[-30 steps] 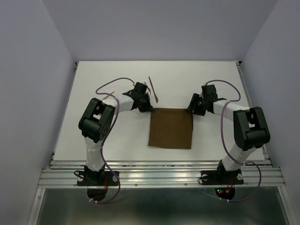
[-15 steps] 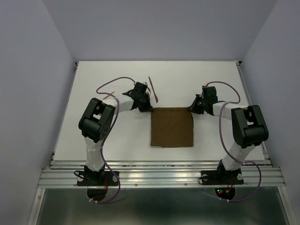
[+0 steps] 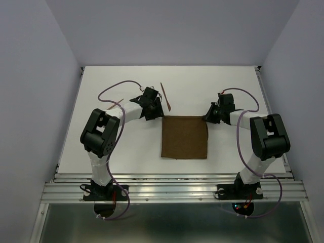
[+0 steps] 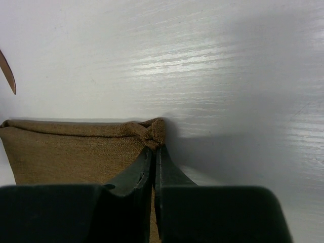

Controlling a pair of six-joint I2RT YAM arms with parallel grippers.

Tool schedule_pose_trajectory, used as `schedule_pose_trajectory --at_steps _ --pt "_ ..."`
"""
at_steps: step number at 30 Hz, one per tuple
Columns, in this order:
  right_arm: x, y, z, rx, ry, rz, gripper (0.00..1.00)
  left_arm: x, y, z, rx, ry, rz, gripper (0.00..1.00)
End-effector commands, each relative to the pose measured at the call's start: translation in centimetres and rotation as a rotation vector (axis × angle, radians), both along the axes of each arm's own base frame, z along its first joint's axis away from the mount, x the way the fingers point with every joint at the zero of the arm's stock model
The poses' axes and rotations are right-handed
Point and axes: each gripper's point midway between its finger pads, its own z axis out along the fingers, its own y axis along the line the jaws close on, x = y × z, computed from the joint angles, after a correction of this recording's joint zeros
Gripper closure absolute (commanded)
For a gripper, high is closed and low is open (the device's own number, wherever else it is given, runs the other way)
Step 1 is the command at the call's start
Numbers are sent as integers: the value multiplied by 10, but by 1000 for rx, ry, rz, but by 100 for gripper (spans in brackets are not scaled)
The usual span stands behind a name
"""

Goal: Fold the napkin into a case and place the utensils inside
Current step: Pick up the lower triangle-folded napkin from the center of the board, then fold the lower triangle-folded napkin at the center of the board.

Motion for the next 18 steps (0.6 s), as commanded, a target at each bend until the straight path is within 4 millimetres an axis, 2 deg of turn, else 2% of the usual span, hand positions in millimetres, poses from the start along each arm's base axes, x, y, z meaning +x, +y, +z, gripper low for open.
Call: schedule_pose_trajectory --at_steps 1,3,5,6,7,8,9,11,12,13,15,17,18 --pt "-3 -11 8 -47 -14 1 99 13 30 64 81 -159 125 37" --pt "-3 -9 8 -41 -10 13 99 12 16 81 71 -200 109 38" --pt "-3 -9 9 -41 -12 15 99 9 -1 88 60 -213 74 45" --pt "-3 -9 8 -41 -7 15 99 4 -23 89 37 -208 16 70" --pt "-3 -9 8 -43 -6 16 99 1 -36 87 20 -198 -22 87" --pt "-3 -9 7 -42 -4 15 99 -5 -55 76 -21 -158 -91 100" --pt "-4 -8 8 -40 -7 16 99 -12 -74 76 -57 -148 -151 100" --pt "-4 -8 9 -38 -8 14 99 -14 -104 82 -125 -169 -241 100" --pt "-3 -8 10 -36 -13 11 99 -22 -121 77 -165 -145 -302 100" --pt "-3 -8 10 -33 -12 11 99 -21 -131 81 -198 -158 -323 100" --pt "-2 -8 12 -33 -18 11 99 -26 -146 72 -243 -127 -373 100" --pt "-2 -8 13 -32 -21 11 99 -22 -156 73 -266 -122 -385 100" --pt "-1 -7 14 -30 -23 13 99 -20 -161 66 -270 -107 -393 100"
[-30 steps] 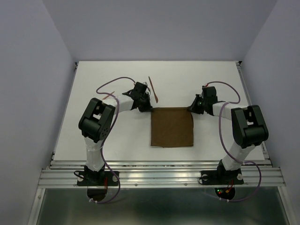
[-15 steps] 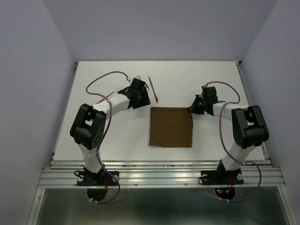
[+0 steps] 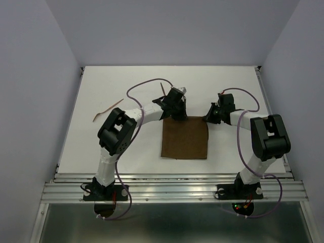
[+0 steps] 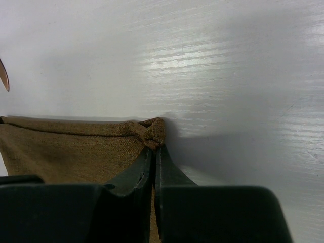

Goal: Fold the napkin into a case and place the utensils inside
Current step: Fold the lower triangle-folded napkin at the center of the board.

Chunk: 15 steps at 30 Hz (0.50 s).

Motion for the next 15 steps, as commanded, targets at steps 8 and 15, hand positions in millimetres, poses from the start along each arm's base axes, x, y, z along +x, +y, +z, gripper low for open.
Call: schedule_pose_trajectory --at_steps 8,15 --pt "4 -3 12 -8 -25 11 99 31 -40 -19 -36 47 -48 100" --pt "4 -2 19 -2 -36 15 99 34 -37 -34 -10 60 -31 100"
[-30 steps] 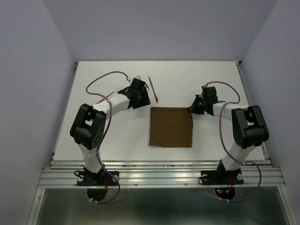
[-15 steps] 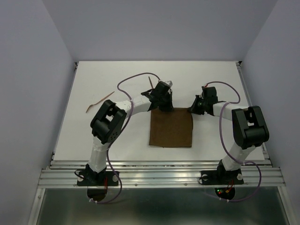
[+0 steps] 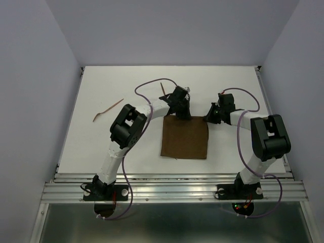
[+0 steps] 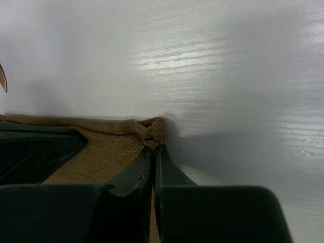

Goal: Fold the napkin into a case and place the utensils inside
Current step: Fold the lower triangle-folded napkin at the center of the board.

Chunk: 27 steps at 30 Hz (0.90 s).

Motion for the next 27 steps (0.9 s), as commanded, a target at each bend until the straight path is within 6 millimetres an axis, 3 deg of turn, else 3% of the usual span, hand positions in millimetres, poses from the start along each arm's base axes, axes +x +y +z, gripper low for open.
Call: schedule_pose_trajectory --at_steps 1,9,12,23,27 --pt "5 -2 21 -4 -41 10 99 8 1 7 17 -24 17 100" --pt "6 3 51 42 -97 8 99 4 14 -10 73 -15 39 100" --pt "3 14 61 60 -111 24 99 3 20 -14 90 -11 51 100" --pt "-2 48 79 95 -125 71 99 5 24 -18 98 -6 69 100" --pt "1 49 75 75 -114 55 99 3 21 -11 68 -5 64 100"
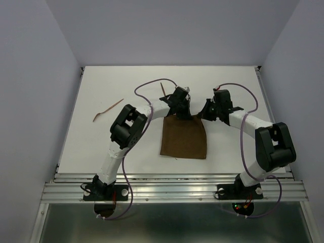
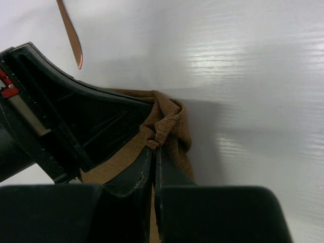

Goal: Fold the napkin into a case and place the utensils inside
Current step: Fold the lower triangle-folded napkin at the center of the board.

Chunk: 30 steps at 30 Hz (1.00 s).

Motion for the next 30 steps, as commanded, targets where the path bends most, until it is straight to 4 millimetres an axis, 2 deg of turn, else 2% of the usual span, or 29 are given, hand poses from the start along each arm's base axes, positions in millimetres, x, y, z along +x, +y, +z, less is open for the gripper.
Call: schedule_pose_trajectory --at_steps 1,3,6,11,13,22,27,30 --pt "13 7 21 3 -49 -20 99 -4 19 0 45 4 30 100" --pt "14 0 16 -24 -39 -53 99 -3 20 13 27 -21 35 100" --pt "14 0 14 -23 -33 -59 99 -2 22 21 27 -42 39 100" --pt "17 3 21 -6 -47 -57 99 -3 24 11 56 -22 33 100" --pt "18 0 22 -19 -52 -64 99 -7 23 14 33 -18 28 100" --pt "17 -1 13 -31 -33 -63 99 -7 12 60 -63 -103 7 100" --pt "20 0 13 -31 -34 -63 99 -5 4 61 -81 -102 -15 100" --pt "21 0 15 -32 -38 -61 99 -5 1 50 -78 -81 -23 100"
